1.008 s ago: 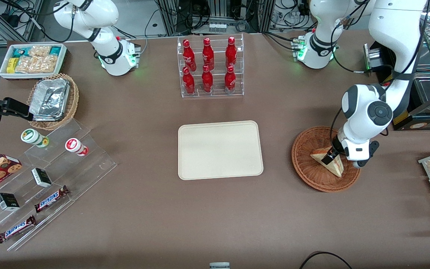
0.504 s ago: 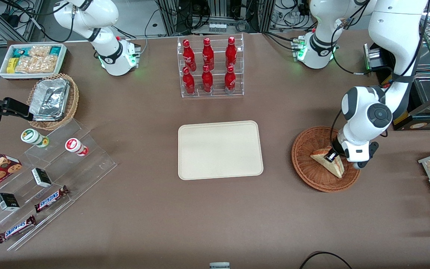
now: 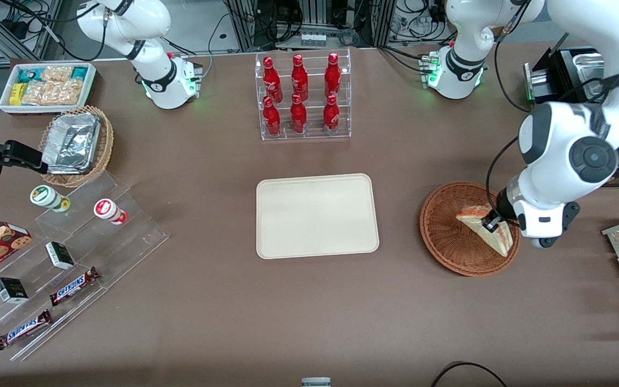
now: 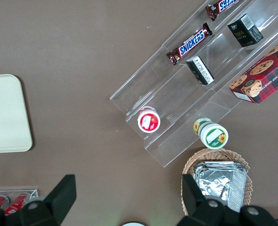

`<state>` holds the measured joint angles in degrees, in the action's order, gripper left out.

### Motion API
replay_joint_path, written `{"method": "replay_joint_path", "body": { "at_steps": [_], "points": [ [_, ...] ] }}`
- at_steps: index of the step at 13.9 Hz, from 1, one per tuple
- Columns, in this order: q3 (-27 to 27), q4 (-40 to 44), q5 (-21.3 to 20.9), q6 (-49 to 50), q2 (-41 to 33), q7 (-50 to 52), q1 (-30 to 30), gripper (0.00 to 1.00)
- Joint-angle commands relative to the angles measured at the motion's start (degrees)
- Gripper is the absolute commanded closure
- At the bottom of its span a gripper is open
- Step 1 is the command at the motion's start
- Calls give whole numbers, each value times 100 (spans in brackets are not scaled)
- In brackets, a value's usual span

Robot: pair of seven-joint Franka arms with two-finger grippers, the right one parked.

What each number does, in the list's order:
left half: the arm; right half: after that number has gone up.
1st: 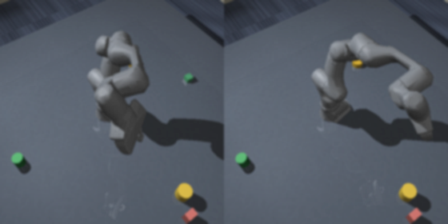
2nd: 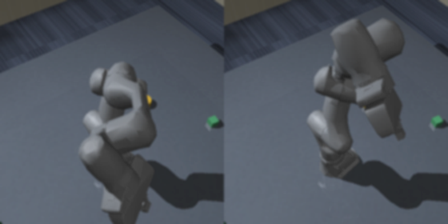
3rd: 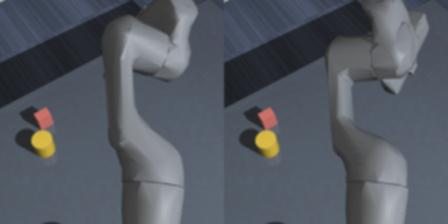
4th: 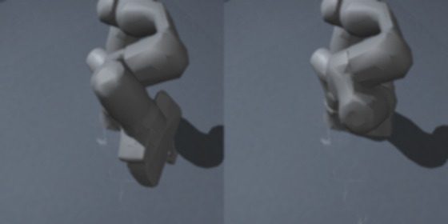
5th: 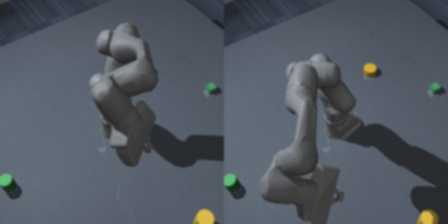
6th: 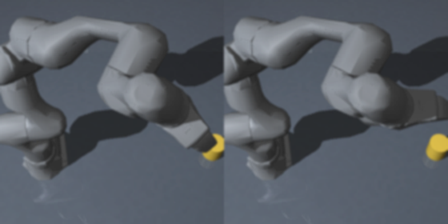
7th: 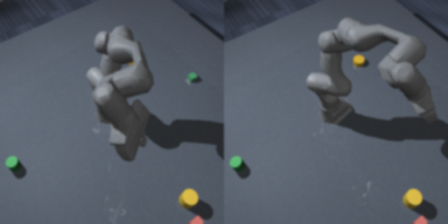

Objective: Place sandwich from basket to tray
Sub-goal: 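Lift the sandwich and carry it over the cream tray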

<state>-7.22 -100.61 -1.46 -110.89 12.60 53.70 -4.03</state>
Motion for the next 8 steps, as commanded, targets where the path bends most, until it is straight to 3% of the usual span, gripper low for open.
{"method": "replay_joint_path", "body": {
  "at_steps": [1, 8],
  "points": [
    [-7, 568, -92, 270, 225, 203, -596, 100],
    [-7, 1050, -118, 208, 786, 18, -2504, 100]
  ]
}}
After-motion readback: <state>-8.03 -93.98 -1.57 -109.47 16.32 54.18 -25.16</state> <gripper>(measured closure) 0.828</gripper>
